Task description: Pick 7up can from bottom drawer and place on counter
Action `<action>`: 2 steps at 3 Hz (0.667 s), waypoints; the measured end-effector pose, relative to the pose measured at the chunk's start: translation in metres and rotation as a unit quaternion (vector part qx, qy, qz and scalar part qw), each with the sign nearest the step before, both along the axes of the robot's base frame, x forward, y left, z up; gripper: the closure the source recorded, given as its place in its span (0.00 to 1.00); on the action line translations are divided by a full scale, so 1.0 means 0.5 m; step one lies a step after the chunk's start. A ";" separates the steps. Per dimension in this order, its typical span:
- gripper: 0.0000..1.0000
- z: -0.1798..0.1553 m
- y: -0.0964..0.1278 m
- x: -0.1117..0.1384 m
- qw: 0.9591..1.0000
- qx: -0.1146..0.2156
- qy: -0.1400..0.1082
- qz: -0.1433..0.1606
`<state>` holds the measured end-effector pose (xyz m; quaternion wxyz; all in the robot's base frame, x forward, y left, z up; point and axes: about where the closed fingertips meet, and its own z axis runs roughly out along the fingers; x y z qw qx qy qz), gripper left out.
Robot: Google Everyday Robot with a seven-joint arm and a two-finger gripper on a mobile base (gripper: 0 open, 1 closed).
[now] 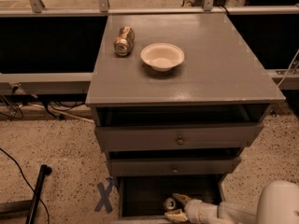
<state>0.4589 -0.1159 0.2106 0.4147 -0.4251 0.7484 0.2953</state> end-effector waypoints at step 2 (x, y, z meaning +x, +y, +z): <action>0.87 -0.001 0.003 0.003 1.000 0.015 0.000 -0.010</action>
Offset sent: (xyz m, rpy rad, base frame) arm 0.0011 -0.0038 -0.0092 0.0263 0.0115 -0.0254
